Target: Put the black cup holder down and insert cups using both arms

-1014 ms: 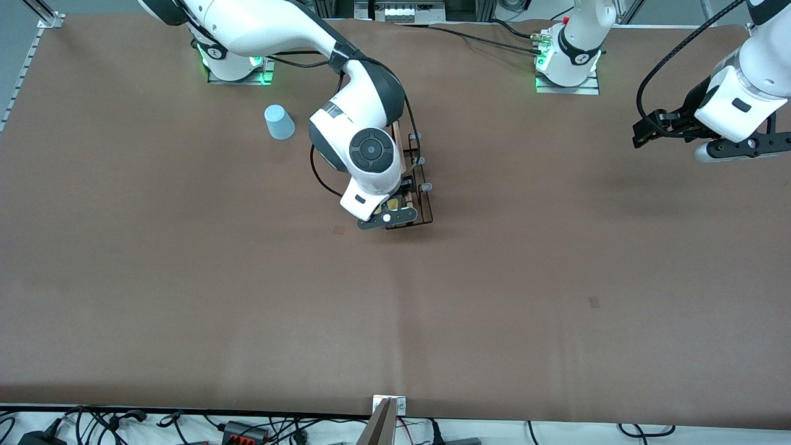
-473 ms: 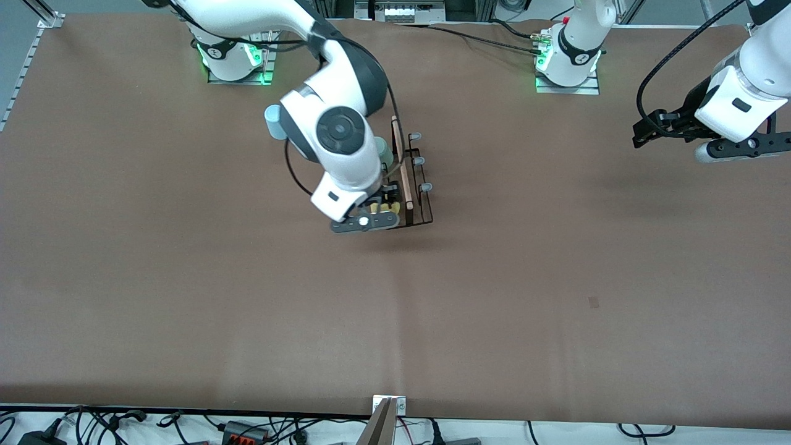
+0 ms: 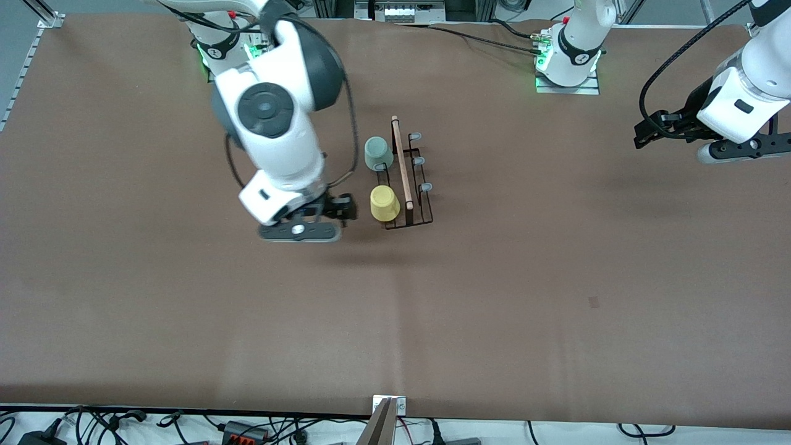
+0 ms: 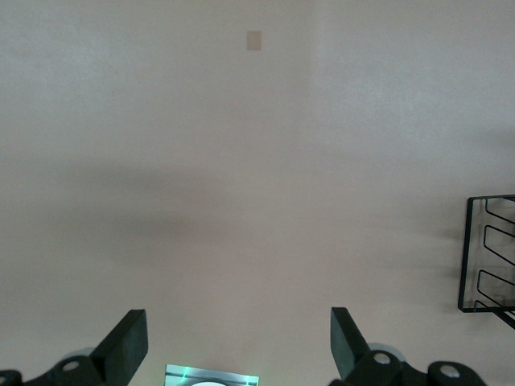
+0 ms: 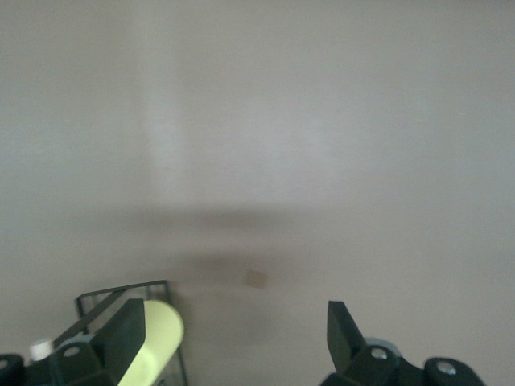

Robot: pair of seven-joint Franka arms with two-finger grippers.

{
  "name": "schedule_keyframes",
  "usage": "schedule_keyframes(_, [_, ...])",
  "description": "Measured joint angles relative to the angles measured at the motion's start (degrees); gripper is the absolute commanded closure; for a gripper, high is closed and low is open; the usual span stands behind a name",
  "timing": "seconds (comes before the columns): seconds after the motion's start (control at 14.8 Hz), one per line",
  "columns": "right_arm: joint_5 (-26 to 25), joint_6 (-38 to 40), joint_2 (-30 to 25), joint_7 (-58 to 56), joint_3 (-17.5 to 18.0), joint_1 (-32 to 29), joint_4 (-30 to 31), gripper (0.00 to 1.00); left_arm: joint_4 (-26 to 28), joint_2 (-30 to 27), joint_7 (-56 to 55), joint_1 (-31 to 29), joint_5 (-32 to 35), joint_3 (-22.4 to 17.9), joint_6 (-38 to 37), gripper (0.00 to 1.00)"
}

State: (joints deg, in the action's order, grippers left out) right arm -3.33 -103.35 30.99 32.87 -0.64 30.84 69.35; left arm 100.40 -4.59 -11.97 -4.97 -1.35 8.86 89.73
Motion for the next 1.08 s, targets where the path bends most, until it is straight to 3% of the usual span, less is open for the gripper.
schedule_keyframes(0.54, [-0.06, 2.0, -1.75, -0.69, -0.44, -8.78, 0.05, 0.0, 0.0, 0.02, 0.0, -0.02, -0.01, 0.0, 0.0, 0.0])
schedule_keyframes(0.95, [0.17, 3.64, -4.21, -17.17, -0.78, -20.51, 0.0, 0.0, -0.01, 0.03, 0.0, -0.04, -0.01, 0.0, 0.0, 0.0])
schedule_keyframes(1.08, [2.36, 4.27, -6.09, -19.99, -0.68, -25.36, -0.01, 0.0, -0.01, 0.03, 0.0, -0.04, -0.01, 0.0, 0.0, 0.0])
